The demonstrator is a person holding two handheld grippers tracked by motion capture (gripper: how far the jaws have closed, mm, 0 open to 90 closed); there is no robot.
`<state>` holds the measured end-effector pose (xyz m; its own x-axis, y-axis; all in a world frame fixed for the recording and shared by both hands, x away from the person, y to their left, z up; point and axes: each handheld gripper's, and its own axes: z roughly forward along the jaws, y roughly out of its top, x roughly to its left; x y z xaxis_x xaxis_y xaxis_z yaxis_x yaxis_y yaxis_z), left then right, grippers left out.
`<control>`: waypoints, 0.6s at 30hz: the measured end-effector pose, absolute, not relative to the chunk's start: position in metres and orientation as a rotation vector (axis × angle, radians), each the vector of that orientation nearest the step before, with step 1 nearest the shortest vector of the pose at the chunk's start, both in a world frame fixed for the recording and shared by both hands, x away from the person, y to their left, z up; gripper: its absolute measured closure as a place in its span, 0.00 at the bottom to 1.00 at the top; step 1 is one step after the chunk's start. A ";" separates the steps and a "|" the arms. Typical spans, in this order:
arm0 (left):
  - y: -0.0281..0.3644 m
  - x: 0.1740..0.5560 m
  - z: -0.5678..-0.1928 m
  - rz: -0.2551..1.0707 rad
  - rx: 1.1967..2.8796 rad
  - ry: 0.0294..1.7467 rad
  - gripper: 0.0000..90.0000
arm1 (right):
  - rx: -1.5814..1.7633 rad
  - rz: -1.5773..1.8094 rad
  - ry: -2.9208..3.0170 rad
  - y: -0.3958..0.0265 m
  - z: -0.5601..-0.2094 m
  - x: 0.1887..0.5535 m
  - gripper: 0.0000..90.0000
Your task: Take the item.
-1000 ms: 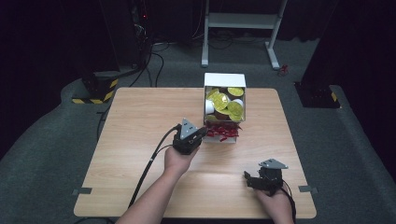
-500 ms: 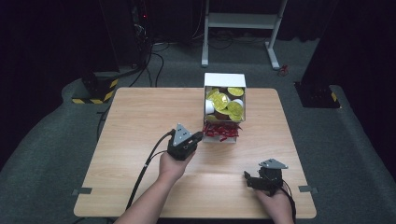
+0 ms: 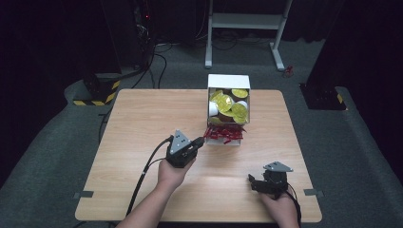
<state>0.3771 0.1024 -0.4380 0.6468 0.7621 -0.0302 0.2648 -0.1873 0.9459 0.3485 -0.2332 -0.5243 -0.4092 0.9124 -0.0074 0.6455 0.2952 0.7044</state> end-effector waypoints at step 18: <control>0.117 0.363 -0.434 0.513 1.701 0.813 0.95 | 1.396 0.883 2.159 -0.233 -0.524 0.349 0.16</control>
<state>0.3632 0.1169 -0.4342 0.6675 0.7411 -0.0721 0.2544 -0.1360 0.9575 0.3485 -0.2330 -0.5243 -0.4077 0.9131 -0.0074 0.6460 0.2942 0.7044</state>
